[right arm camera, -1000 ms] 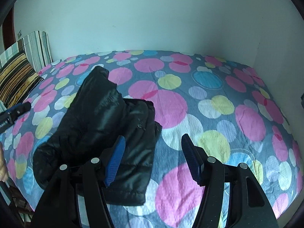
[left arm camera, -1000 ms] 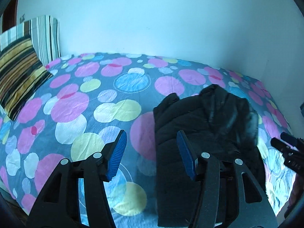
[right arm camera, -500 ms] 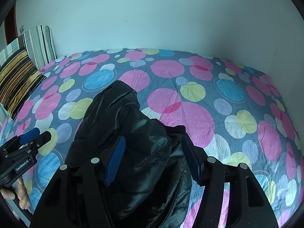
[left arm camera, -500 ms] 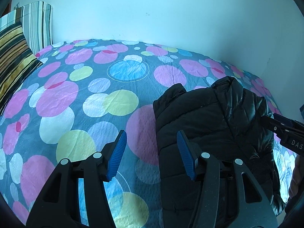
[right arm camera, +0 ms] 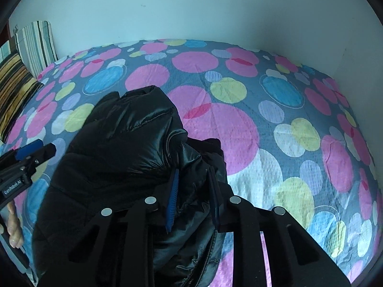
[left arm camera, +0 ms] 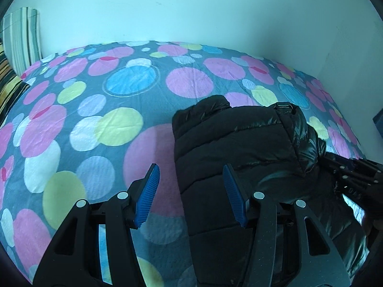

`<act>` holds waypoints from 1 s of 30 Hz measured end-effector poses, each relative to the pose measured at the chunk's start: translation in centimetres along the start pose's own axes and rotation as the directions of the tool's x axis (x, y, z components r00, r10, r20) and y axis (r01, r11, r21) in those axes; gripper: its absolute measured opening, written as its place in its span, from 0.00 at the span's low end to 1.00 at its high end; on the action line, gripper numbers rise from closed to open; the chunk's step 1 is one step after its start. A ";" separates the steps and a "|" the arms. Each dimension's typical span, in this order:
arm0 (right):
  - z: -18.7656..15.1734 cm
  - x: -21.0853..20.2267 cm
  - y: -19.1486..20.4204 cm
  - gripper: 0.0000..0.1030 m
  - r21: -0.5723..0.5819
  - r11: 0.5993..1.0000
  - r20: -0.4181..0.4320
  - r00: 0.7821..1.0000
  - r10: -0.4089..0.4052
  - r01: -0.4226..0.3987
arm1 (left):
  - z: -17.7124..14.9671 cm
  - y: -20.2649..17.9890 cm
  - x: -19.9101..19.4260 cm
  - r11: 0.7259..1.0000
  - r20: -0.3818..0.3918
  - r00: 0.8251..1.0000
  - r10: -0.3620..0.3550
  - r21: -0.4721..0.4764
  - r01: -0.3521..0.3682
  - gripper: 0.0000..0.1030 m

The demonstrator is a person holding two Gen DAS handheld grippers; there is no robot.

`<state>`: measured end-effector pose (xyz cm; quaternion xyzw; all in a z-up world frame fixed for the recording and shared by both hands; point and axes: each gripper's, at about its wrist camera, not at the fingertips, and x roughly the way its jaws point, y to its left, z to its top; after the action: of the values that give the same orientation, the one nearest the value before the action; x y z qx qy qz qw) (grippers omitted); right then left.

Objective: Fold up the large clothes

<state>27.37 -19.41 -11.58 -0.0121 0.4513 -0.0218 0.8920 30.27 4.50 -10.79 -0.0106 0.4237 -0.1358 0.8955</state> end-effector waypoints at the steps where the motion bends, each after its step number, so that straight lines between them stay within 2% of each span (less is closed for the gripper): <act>1: -0.3 0.6 -0.3 0.23 -0.010 1.000 -0.013 1.000 -0.019 0.019 | 0.0 -0.7 0.6 1.000 -0.009 1.000 -0.014 0.016 0.014 0.53; 3: -1.1 2.1 -1.2 0.23 -0.009 1.000 -0.040 0.999 -0.027 0.026 | 0.0 -1.7 1.4 0.999 -0.017 1.000 -0.008 0.046 0.009 0.53; 7: -1.7 4.0 -3.0 0.23 0.065 0.997 -0.095 0.994 0.057 -0.051 | 0.0 -3.2 3.0 0.995 -0.056 0.998 0.002 0.099 0.003 0.48; 11: -2.4 5.7 -3.3 0.23 0.080 0.994 -0.126 0.988 0.089 -0.080 | -0.3 -4.3 4.4 0.989 -0.090 0.995 0.033 0.149 -0.019 0.44; 20: -3.6 7.3 -3.7 0.22 0.142 0.984 -0.119 0.985 0.123 -0.105 | -1.1 -5.4 6.4 0.977 -0.123 0.988 0.090 0.205 -0.063 0.43; 30: -3.9 7.1 -3.7 0.22 0.166 0.981 -0.090 0.989 0.114 -0.098 | -1.6 -5.3 6.6 0.976 -0.116 0.990 0.086 0.211 -0.060 0.42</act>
<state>28.31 -23.50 -19.48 0.0850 0.4918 -0.0113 0.8665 31.87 -2.11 -16.10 0.1066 0.4625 -0.1466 0.8679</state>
